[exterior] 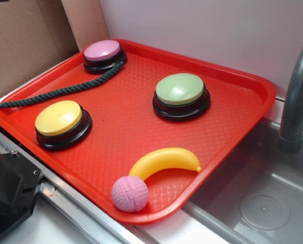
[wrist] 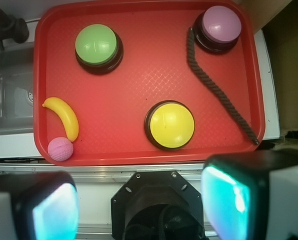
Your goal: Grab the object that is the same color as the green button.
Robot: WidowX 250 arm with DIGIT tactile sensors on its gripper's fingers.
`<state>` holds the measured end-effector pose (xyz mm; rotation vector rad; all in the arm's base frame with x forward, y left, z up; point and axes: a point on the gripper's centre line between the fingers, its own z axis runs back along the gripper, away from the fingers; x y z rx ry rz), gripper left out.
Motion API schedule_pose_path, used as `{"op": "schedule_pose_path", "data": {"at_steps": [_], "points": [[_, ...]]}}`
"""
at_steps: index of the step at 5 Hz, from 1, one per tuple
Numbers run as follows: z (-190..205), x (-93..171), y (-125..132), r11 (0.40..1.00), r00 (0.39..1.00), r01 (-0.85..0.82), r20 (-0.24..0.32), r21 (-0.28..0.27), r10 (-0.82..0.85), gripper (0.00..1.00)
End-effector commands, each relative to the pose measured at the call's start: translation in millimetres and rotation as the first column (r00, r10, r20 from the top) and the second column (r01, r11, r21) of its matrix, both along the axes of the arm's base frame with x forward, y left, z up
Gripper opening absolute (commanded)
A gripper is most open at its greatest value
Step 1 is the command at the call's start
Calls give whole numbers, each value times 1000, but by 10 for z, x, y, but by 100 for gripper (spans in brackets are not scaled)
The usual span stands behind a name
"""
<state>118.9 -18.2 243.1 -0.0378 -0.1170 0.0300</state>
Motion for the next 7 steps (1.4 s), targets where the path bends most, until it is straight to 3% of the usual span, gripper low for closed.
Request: {"op": "schedule_pose_path", "data": {"at_steps": [1,4,5,6,7], "points": [[0,0,0,1000,1000,0,0,0,0,100],[-627,525,636,984,987,155,20,87,-157,100],[-1064,705,1065,967,969,242,36,81,-246,100],[-1337,804,1264,950,955,288,32,121,-294,100],[-1581,887,1411,935,953,293,14,198,-301,100]]}}
